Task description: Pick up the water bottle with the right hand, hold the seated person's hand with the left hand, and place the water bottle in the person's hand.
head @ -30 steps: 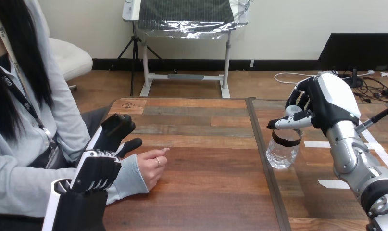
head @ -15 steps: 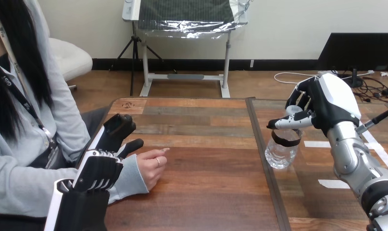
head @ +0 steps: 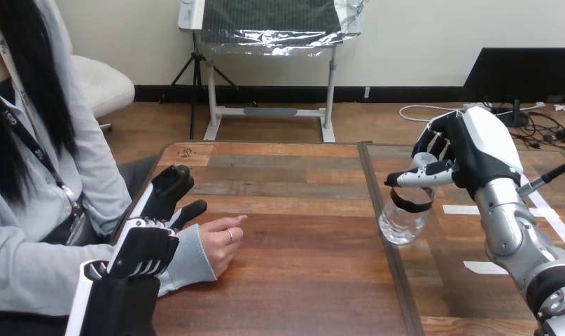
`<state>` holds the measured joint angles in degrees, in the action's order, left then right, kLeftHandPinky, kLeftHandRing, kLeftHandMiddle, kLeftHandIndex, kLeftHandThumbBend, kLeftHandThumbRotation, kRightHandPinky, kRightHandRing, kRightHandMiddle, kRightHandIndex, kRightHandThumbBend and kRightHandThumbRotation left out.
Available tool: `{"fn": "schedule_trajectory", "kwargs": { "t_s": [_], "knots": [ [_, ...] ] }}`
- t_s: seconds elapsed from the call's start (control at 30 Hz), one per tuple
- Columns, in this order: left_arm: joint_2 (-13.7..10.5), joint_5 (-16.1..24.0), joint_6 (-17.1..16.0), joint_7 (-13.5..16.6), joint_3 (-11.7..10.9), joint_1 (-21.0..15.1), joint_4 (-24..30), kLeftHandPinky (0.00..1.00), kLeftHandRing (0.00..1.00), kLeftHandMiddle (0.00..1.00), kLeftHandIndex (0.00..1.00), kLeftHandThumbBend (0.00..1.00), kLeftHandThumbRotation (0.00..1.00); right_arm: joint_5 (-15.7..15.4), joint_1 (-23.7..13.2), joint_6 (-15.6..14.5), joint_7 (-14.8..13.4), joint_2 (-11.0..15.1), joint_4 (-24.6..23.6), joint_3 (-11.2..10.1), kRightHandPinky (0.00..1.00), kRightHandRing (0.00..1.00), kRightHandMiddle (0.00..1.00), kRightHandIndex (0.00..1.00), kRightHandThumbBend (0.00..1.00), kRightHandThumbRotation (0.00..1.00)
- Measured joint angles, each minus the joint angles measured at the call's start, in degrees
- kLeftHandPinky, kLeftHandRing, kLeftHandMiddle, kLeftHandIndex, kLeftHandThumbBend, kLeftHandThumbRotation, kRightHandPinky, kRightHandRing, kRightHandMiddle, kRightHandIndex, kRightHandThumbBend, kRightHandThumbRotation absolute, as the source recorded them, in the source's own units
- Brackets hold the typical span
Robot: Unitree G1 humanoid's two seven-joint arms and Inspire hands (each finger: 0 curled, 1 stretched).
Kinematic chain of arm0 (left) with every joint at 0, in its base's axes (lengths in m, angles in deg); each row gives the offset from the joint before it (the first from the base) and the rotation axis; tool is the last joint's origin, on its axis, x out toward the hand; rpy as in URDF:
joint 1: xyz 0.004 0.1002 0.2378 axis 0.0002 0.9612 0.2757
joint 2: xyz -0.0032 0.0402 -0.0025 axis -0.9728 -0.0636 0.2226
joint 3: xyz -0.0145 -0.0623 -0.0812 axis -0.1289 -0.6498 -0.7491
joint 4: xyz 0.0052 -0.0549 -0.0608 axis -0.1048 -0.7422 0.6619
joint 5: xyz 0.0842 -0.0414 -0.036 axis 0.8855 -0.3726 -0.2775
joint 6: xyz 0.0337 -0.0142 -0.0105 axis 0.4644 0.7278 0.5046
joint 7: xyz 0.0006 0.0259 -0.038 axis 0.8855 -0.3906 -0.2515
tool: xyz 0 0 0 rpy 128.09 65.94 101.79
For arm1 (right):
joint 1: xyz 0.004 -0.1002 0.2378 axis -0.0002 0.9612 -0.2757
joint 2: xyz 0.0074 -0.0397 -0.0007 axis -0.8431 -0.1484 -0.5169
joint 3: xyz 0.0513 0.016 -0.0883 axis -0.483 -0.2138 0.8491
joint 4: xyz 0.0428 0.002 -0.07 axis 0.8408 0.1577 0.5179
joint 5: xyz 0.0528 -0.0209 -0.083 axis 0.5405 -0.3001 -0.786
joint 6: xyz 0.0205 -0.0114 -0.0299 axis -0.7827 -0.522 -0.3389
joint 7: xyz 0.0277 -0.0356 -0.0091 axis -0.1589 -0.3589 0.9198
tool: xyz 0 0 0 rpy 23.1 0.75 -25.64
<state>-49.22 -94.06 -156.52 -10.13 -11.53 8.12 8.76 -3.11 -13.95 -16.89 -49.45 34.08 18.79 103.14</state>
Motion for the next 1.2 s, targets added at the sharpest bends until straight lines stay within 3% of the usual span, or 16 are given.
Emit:
{"fn": "schedule_trajectory", "kwargs": {
  "t_s": [0.17, 0.4, 0.83, 1.0, 1.2],
  "knots": [
    [0.22, 3.8, 0.87, 1.22, -1.72, 0.02, 0.26, 0.86, 0.94, 0.96, 0.93, 1.0, 0.54, 1.32, 0.24, 1.1, 0.69, 0.02, -0.5, -0.8, 0.12, 0.17, 0.23, 0.23, 0.74, 0.0],
    [0.41, 12.3, 5.44, 4.31, -5.66, 0.57, 2.93, 0.83, 0.92, 0.95, 0.94, 1.0, 0.59, 2.57, 0.46, 3.56, 2.28, 0.18, -2.05, -1.55, 0.13, 0.18, 0.23, 0.24, 0.73, 0.0],
    [0.33, 26.58, 9.77, 10.43, -13.24, 0.86, 7.47, 0.79, 0.9, 0.93, 0.92, 1.0, 0.47, 3.42, 0.49, 6.32, 3.95, 0.16, -6.96, -2.57, 0.14, 0.18, 0.23, 0.24, 0.73, 0.0],
    [0.37, 33.07, 12.99, 13.56, -16.28, 1.17, 9.73, 0.81, 0.91, 0.94, 0.94, 1.0, 0.45, 4.12, 0.49, 6.45, 5.36, 0.14, -9.06, -2.84, 0.15, 0.19, 0.24, 0.24, 0.73, 0.0],
    [-0.12, 38.72, 17.15, 15.76, -18.35, 1.78, 11.8, 0.84, 0.94, 0.96, 0.96, 1.0, 0.41, 5.29, 0.53, 6.59, 7.63, 0.09, -11.24, -3.2, 0.15, 0.19, 0.23, 0.23, 0.72, 0.0]
  ]
}}
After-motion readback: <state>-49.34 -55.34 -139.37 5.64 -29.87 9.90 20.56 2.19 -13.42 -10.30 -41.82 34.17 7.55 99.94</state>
